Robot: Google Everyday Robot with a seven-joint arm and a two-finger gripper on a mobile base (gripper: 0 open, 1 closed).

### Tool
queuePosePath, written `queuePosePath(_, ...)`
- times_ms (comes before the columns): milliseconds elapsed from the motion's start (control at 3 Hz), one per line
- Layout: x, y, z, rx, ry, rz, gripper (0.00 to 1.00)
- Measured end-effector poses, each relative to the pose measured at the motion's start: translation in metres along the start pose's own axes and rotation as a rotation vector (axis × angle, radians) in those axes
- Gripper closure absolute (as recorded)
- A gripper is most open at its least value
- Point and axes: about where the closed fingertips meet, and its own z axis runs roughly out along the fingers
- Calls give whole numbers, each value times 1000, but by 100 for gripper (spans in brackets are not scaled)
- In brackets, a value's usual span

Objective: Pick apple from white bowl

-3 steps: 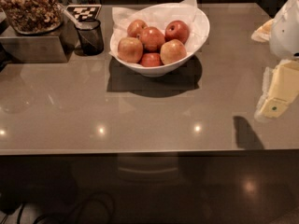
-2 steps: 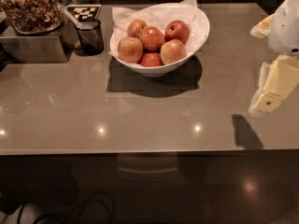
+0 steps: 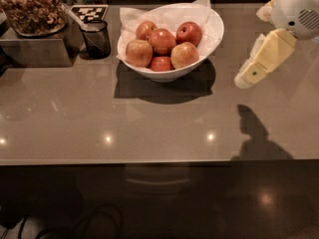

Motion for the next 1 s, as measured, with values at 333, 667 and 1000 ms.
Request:
queuePosePath(333,-1,-1,1,1,-5,6,0)
queuePosePath(667,5,-5,7,16,-18,70,0)
queuePosePath(1000,-4,-14,36,-12,-33,95,0)
